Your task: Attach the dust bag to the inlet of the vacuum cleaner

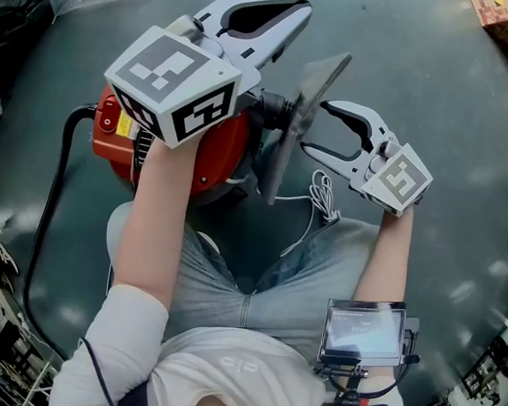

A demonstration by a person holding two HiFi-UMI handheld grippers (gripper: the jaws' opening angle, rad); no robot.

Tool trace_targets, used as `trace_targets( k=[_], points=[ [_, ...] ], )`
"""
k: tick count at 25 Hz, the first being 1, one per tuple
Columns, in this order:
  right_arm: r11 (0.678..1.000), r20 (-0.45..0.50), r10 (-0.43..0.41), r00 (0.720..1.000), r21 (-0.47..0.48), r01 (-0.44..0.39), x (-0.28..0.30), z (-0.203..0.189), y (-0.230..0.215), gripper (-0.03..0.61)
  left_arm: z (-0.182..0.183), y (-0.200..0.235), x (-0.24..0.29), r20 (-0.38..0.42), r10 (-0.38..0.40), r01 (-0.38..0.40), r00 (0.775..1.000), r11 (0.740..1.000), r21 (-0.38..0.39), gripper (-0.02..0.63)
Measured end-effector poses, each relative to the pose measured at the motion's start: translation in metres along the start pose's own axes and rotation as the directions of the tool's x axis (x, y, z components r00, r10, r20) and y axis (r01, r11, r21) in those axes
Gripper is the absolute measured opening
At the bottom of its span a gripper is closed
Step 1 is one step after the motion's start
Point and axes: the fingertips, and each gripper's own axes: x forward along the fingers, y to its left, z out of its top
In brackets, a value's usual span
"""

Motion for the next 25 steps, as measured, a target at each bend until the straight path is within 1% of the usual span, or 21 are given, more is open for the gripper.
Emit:
trace_targets(
  k=[1,3,5,9,14,16,18,20,21,22,23,25],
  points=[
    [1.000,-0.014,0.005,1.000,-0.007,-0.005,0.004,-0.002,0.003,0.301,0.001,0.000,-0.001,0.004,-0.002,0.002,1.000,1.000,-0.001,0.017],
    [0.998,-0.009,0.017,1.000,-0.052,-0.017,0.017,-0.002,0.008,0.301,0.006,0.000,-0.004,0.023,-0.002,0.002,1.000,1.000,0.001,0.016],
    [0.997,-0.009,0.008,1.000,-0.082,-0.009,0.026,-0.002,0.007,0.301,0.009,-0.001,-0.003,0.037,-0.010,0.010,0.999,1.000,0.003,0.015],
    [0.995,0.012,-0.006,1.000,-0.095,0.007,0.036,0.007,0.005,0.301,0.009,0.001,-0.002,0.043,-0.013,0.012,0.999,1.000,0.012,0.015],
    [0.994,-0.016,-0.018,1.000,-0.104,0.017,0.032,0.007,0.007,0.301,0.010,-0.001,-0.002,0.048,-0.005,0.005,0.999,1.000,0.003,0.015],
    [0.996,-0.024,-0.018,1.000,-0.093,0.016,0.023,0.005,0.005,0.301,0.011,-0.001,-0.002,0.047,-0.004,0.004,0.999,1.000,0.006,0.015],
    [0.997,0.004,-0.029,1.000,-0.066,0.029,0.010,0.005,-0.002,0.300,0.009,-0.001,-0.003,0.044,-0.004,0.004,0.999,1.000,0.007,0.015],
    [0.998,0.069,-0.042,0.997,-0.037,0.045,-0.001,0.013,-0.007,0.299,0.006,0.000,-0.003,0.039,-0.002,0.002,0.999,1.000,0.007,0.015],
    [0.999,0.094,-0.039,0.995,-0.032,0.042,-0.004,0.016,-0.007,0.299,0.005,0.000,-0.003,0.039,-0.001,0.000,0.999,1.000,0.008,0.015],
    [0.999,0.099,-0.029,0.995,-0.035,0.032,-0.004,0.017,-0.006,0.299,0.006,0.000,-0.003,0.041,0.000,0.000,0.999,1.000,0.009,0.015],
    [0.999,0.082,-0.015,0.997,-0.045,0.018,0.000,0.014,-0.003,0.299,0.007,0.000,-0.004,0.045,-0.001,0.000,0.999,1.000,0.009,0.015],
    [0.998,0.014,0.005,1.000,-0.069,-0.004,0.011,0.005,0.005,0.299,0.010,-0.001,-0.004,0.055,-0.007,0.006,0.998,1.000,0.011,0.017]
  ],
)
